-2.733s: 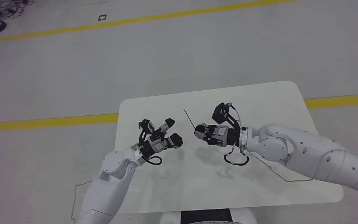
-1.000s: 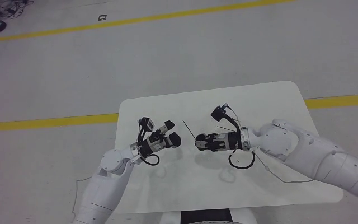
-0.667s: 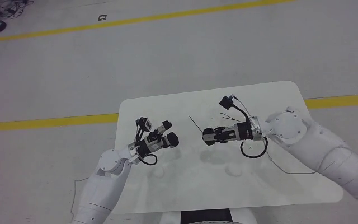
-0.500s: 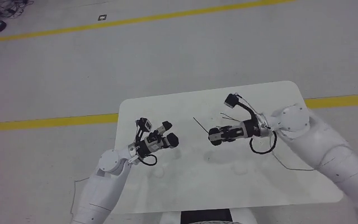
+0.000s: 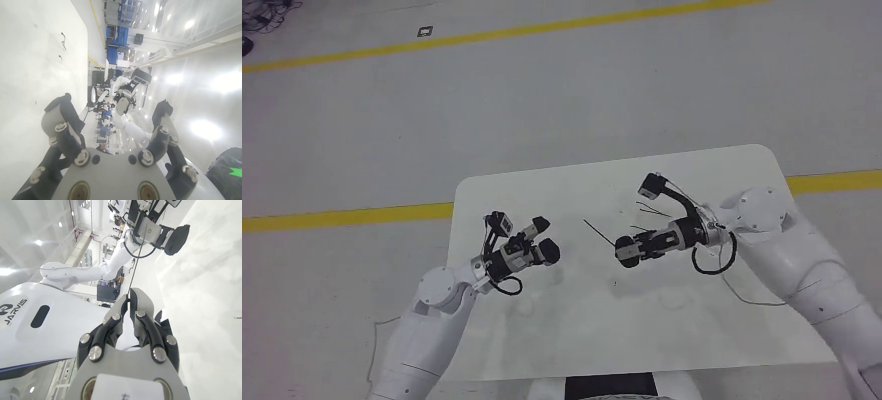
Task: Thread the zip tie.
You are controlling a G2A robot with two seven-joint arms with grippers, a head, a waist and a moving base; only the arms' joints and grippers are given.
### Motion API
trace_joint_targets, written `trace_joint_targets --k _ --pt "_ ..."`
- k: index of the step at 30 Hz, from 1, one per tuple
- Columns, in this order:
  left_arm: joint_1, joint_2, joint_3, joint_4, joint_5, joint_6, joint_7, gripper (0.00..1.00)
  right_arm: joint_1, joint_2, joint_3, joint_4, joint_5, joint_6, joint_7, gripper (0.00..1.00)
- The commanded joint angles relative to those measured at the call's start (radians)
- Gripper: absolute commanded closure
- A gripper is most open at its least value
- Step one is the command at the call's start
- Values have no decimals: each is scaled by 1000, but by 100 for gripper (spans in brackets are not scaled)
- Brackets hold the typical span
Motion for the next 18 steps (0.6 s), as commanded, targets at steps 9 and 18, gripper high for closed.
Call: trace_joint_targets --k 9,18 --pt "-1 -2 15 2 -29 -17 -23 0 -6 5 -41 3 21 0 0 100" --pt "-43 0 37 80 -72 -74 -159 0 74 46 -193 39 132 0 0 100"
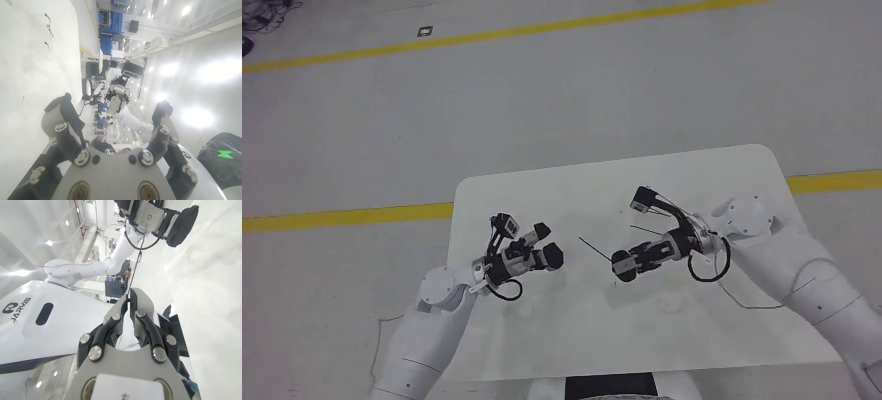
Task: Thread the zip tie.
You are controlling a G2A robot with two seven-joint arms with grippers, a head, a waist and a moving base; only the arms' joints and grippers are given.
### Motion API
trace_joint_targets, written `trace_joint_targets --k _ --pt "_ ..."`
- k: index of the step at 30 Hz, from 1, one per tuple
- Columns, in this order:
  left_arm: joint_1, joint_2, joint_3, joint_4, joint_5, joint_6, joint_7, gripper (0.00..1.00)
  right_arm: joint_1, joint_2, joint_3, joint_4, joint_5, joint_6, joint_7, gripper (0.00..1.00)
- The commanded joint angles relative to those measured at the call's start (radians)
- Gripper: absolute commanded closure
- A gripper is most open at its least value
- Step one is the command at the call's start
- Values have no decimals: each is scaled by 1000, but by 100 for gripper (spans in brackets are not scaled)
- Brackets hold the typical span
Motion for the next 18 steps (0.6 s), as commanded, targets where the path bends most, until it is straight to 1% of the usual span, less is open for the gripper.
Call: trace_joint_targets --k 1,5,11,12,13,14,18 --pt "-12 -1 11 17 -15 -8 -36 0 21 10 -36 3 11 0 0 100" --pt "-39 -3 35 46 -34 -22 -85 0 62 25 -107 7 45 0 0 100" --pt "-71 -7 68 70 -65 -31 -127 0 100 33 -178 16 94 0 0 100" --pt "-79 -8 77 70 -69 -30 -150 0 105 35 -190 15 102 0 0 100" --pt "-86 -7 81 75 -65 -31 -160 0 109 36 -199 14 104 0 0 100" --pt "-88 -7 80 77 -60 -34 -155 0 113 36 -202 15 105 0 0 100" --pt "-88 -7 80 77 -60 -34 -155 0 113 36 -202 15 105 0 0 100"
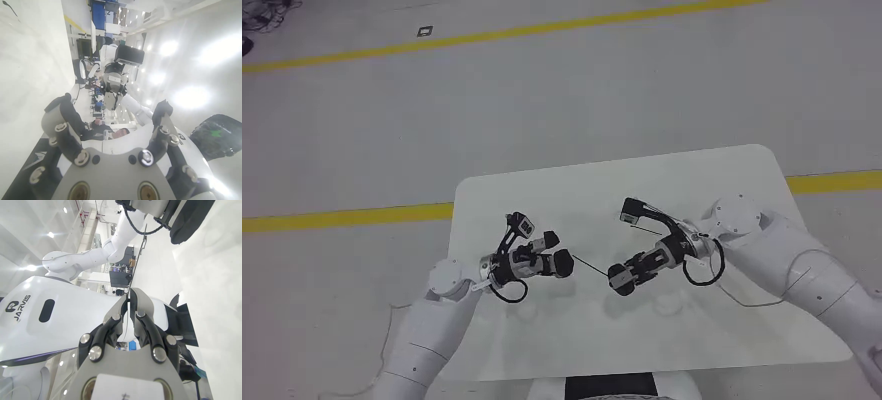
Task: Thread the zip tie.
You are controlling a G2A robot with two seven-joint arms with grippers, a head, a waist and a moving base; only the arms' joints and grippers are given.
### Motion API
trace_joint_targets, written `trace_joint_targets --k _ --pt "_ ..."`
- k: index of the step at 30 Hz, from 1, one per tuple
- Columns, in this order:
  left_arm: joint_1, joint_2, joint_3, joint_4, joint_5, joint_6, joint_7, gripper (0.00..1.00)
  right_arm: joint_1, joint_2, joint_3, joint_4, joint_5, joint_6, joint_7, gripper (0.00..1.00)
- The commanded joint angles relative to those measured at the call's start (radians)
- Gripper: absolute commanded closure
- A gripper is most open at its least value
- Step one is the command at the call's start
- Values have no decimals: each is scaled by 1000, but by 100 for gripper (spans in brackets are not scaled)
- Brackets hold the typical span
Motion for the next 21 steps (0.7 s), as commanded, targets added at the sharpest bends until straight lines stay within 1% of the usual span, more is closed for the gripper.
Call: trace_joint_targets --k 1,3,4,5,7,10,13,15,17,18,19,20,21 --pt "0 0 0 0 0 0 0 0 0 0 0 0 0 0 0 100" --pt "1 0 1 -1 1 1 6 0 0 0 0 0 0 0 0 100" --pt "2 -1 6 -11 8 4 25 0 0 0 0 0 0 0 0 100" --pt "3 -1 10 -17 4 8 23 0 -6 -1 0 -2 -3 3 -14 100" --pt "0 0 14 -18 -5 12 11 0 -18 -1 1 -10 -14 14 -23 100" --pt "-9 0 24 -15 -21 14 -25 0 -29 -4 5 -10 17 10 0 100" --pt "-18 0 32 -3 -43 18 -55 0 -30 -7 -8 -10 35 3 0 100" --pt "-22 0 35 4 -54 21 -59 0 -23 -8 -21 -5 46 0 0 100" --pt "-24 1 38 6 -70 23 -73 24 -17 -8 -34 -3 59 0 0 100" --pt "-25 1 39 8 -75 22 -82 31 -13 -8 -43 -1 67 0 0 100" --pt "-26 1 41 8 -82 21 -91 46 -9 -8 -50 1 74 0 0 100" --pt "-26 1 41 11 -87 21 -96 51 -5 -8 -58 3 79 0 0 100" --pt "-27 2 42 11 -90 19 -102 53 -1 -8 -66 3 83 0 0 100"
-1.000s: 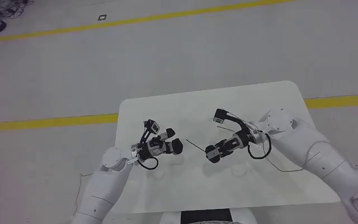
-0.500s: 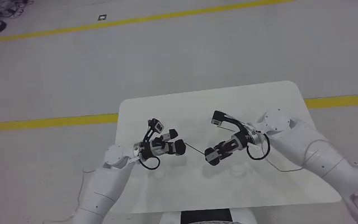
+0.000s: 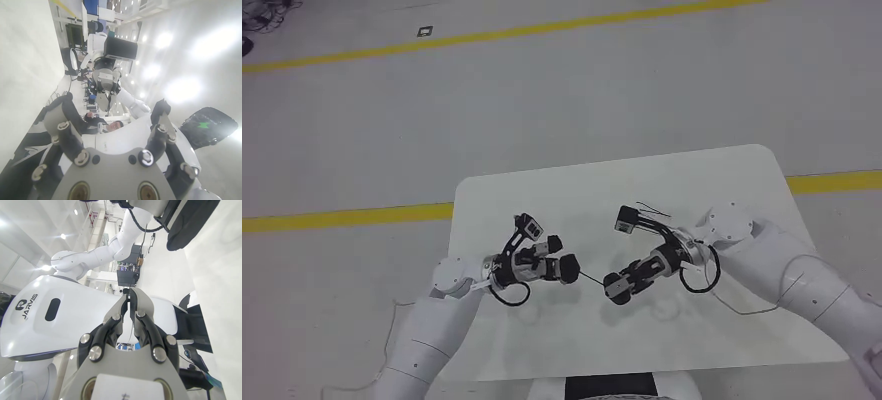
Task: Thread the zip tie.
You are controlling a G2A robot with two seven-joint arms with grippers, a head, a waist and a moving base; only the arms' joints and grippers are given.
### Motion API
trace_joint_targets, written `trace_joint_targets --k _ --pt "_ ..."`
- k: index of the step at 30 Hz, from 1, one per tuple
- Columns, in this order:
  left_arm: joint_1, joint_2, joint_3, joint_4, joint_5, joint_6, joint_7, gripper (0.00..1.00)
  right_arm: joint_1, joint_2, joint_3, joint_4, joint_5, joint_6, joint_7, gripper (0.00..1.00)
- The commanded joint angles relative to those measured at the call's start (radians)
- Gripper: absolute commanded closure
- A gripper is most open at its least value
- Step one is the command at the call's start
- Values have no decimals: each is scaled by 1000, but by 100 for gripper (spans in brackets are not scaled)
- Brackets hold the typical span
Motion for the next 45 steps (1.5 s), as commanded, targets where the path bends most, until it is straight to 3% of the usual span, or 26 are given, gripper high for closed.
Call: trace_joint_targets --k 1,3,9,22,45 --pt "-2 1 3 4 -8 -3 -12 58 10 1 -18 3 11 0 0 100" --pt "-4 1 6 8 -12 -5 -16 71 19 1 -34 8 20 0 0 100" --pt "-11 2 19 21 -8 -10 -23 80 41 -1 -67 28 48 0 0 100" --pt "-22 5 43 37 -2 -20 -42 74 58 -10 -85 51 68 0 0 100" --pt "-45 7 90 51 -3 -30 -52 82 76 -51 -119 108 60 0 0 100"
